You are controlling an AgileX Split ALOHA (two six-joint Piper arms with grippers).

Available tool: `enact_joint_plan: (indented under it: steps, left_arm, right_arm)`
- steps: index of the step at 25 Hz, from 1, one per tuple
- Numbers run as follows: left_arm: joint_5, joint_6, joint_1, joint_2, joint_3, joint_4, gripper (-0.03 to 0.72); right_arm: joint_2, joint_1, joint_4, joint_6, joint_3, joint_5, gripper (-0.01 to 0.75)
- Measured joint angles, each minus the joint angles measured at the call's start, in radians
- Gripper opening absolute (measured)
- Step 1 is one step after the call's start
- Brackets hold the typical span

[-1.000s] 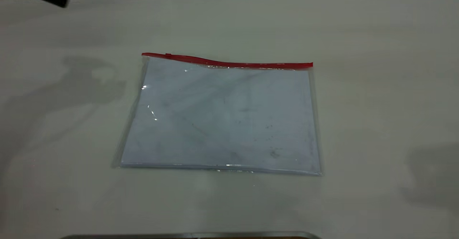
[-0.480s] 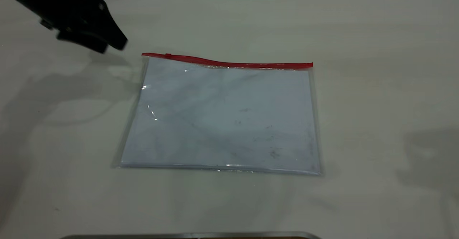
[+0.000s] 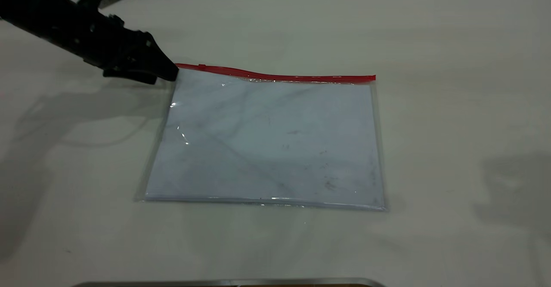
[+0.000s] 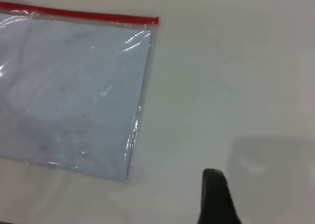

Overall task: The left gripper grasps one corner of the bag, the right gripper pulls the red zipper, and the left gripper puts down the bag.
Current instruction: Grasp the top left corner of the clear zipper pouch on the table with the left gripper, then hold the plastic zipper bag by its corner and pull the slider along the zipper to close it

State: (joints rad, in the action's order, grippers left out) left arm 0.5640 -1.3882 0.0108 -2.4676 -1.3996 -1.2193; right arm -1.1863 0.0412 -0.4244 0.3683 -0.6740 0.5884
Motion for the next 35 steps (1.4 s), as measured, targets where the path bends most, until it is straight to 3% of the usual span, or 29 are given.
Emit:
enact_joint_plan:
  steps: [15,18,23,25,31,35]
  left_arm:
    - [-0.018,-0.208,-0.06,-0.089,-0.005,-0.295,0.564]
    - [0.0,-0.215,-0.064,-0.096,-0.005,-0.294,0.449]
    - [0.076,-0.268,-0.064,-0.105,-0.005,-0.281,0.125]
    - [0.106,-0.298,-0.064,-0.105,-0.013,-0.263,0.055]
    - [0.198,-0.306,-0.084,-0.045,-0.117,-0.021,0.053]
    - [0.263,-0.307,-0.136,0.024,-0.228,0.201,0.053]
  right_arm:
    - [0.0,0.0,-0.003,0.0,0.0,0.0,0.526]
    - [0.0,0.0,-0.003,0.0,0.0,0.0,0.526]
    - [0.0,0.0,-0.003,0.004,0.0,0.0,0.526]
    - [0.0,0.0,-0.005,0.014,0.0,0.0,0.526]
    - [0.0,0.0,-0.093,0.176,0.0,-0.001,0.526]
    - [-0.029,0.0,-0.248,0.414,0.0,-0.028,0.526]
